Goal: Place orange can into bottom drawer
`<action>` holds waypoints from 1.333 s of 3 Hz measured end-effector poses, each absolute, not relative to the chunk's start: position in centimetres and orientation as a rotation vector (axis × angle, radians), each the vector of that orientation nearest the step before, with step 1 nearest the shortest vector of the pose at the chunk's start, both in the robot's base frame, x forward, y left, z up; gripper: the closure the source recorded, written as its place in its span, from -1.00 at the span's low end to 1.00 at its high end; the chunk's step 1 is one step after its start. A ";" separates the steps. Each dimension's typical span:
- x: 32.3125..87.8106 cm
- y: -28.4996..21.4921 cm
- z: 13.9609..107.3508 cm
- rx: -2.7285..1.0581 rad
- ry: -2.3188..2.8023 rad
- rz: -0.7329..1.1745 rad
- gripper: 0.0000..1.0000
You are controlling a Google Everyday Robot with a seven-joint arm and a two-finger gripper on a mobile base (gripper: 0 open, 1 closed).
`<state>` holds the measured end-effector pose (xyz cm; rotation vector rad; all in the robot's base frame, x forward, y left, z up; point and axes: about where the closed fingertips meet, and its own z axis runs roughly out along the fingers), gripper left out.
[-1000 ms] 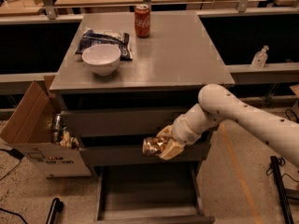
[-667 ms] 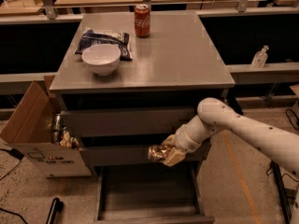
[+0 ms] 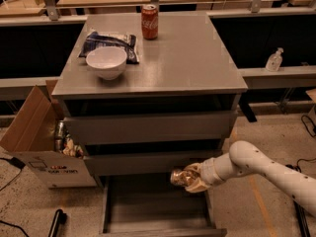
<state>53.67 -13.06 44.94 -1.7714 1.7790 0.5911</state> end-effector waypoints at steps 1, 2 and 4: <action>53.6 -13.3 44.9 -1.772 1.780 0.589 1.00; 54.5 -12.7 40.1 -1.802 1.853 0.634 1.00; 54.3 -12.9 23.3 -1.811 1.998 0.770 1.00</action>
Offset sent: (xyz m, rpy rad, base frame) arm 0.0324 0.0132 -0.1642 -0.1520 0.2681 0.0027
